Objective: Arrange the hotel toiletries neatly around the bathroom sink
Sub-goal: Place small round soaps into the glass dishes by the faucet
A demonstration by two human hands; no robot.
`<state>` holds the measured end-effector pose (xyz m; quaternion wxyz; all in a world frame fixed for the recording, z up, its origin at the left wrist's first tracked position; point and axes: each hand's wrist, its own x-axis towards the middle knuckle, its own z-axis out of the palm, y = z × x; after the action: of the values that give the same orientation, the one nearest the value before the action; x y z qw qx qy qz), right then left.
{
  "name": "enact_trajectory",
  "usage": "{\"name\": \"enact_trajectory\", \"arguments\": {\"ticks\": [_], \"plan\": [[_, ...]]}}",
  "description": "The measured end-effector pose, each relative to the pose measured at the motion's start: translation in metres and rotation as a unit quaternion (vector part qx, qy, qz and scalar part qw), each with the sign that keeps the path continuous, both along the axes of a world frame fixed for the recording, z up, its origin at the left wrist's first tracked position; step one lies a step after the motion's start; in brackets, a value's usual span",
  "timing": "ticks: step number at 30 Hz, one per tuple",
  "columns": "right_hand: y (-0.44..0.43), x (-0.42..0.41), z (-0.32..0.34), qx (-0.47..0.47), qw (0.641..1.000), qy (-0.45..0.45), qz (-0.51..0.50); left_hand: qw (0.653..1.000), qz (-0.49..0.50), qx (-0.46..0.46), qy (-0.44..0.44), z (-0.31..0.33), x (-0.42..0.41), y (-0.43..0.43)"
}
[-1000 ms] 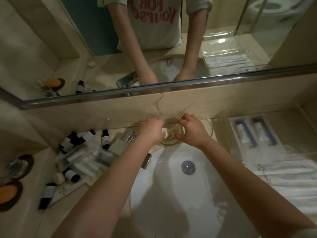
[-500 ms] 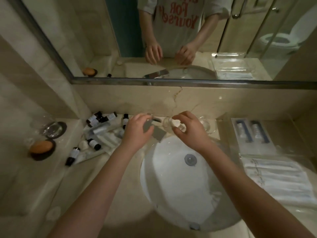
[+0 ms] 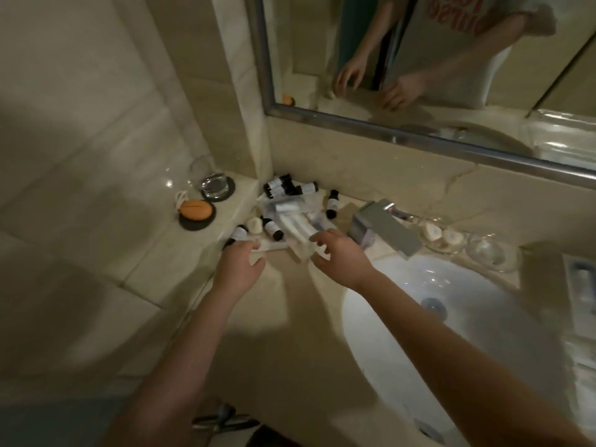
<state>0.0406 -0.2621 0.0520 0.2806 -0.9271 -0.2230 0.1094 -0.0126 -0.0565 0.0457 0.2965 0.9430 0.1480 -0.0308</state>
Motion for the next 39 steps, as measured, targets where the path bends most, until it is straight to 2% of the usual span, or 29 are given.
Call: {"name": "enact_trajectory", "arguments": {"ticks": [5, 9, 15, 21, 24, 28, 31, 34, 39], "plan": [[0.068, 0.041, -0.024, -0.069, 0.997, 0.016, 0.043, 0.998, 0.052, -0.005, 0.022, -0.015, -0.010, 0.050], [0.114, 0.073, -0.046, -0.135, 0.988, -0.036, 0.071, 0.998, 0.053, -0.003, 0.018, -0.015, 0.004, 0.071], [0.159, 0.112, -0.070, -0.257, 0.948, -0.106, 0.158, 0.999, 0.051, -0.001, -0.007, -0.017, 0.028, 0.084], [0.169, 0.127, -0.077, -0.274, 0.930, -0.147, 0.198, 0.997, 0.066, -0.028, -0.008, -0.015, 0.047, 0.089], [0.164, 0.127, -0.076, -0.210, 0.950, -0.140, 0.183, 0.997, 0.071, -0.040, -0.012, -0.012, 0.050, 0.089], [0.149, 0.113, -0.065, 0.021, 0.986, -0.130, 0.101, 0.996, 0.070, -0.053, -0.019, -0.006, 0.054, 0.087], [0.137, 0.093, -0.047, 0.136, 0.981, -0.106, 0.091, 0.984, 0.092, -0.147, -0.040, 0.000, 0.051, 0.076], [0.124, 0.070, -0.031, 0.184, 0.972, -0.114, 0.096, 0.959, 0.107, -0.256, -0.062, 0.008, 0.045, 0.064], [0.106, 0.041, -0.007, 0.186, 0.962, -0.158, 0.126, 0.920, 0.115, -0.369, -0.058, 0.019, 0.025, 0.045]]}}
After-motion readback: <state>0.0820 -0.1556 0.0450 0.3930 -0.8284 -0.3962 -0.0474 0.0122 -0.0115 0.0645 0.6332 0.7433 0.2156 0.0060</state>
